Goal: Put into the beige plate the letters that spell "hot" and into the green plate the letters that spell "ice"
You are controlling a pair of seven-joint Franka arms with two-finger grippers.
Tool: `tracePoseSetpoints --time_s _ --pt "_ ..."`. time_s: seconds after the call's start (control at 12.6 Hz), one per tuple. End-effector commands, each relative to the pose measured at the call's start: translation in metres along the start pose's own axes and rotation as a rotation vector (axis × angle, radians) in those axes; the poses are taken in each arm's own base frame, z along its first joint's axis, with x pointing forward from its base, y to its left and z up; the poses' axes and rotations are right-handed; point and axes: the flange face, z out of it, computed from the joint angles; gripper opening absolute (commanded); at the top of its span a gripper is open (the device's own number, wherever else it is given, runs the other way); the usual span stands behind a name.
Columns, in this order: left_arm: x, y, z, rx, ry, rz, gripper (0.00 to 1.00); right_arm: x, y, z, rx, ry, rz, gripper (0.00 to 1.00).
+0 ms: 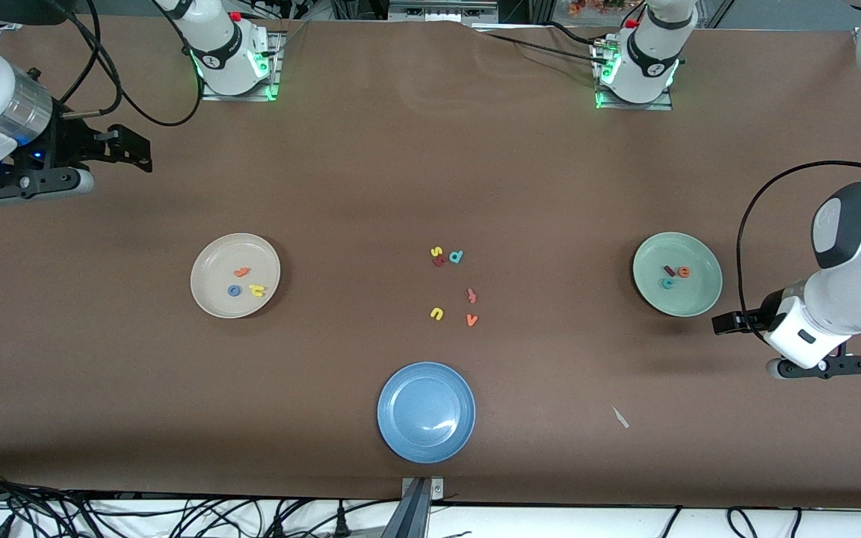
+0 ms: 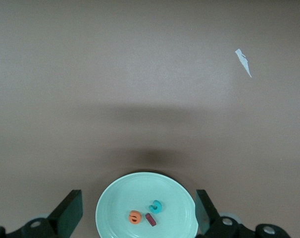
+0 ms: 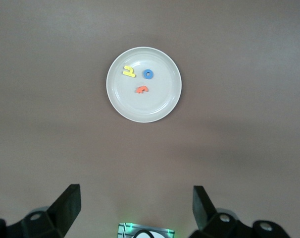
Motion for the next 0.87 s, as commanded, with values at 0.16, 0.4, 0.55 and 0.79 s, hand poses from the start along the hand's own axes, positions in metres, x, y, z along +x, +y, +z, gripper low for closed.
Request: tracePoseSetpoints --time_s 0.16,0.4,0.55,0.79 --pt "-0.0011 -0.0001 -0.0084 -0.009 -0.006 0.007 1.0 0.0028 0.0021 -0.0272 -0.039 -0.004 0.009 1.0" --pt "-0.0011 -0.0001 -0.0084 -0.009 -0.006 0.009 1.0 -0.0005 0.0089 -0.0275 -0.037 -0.023 0.022 1.0" --pt "-0.0011 -0.0001 -0.0084 -0.009 -0.006 0.009 1.0 -0.0003 0.008 -0.0276 -0.037 -0.021 0.02 1.0" --pt "-0.001 -0.0009 -0.008 -0.008 -0.006 0.008 1.0 0.0022 0.0086 -0.0244 -0.041 -0.027 0.021 1.0"
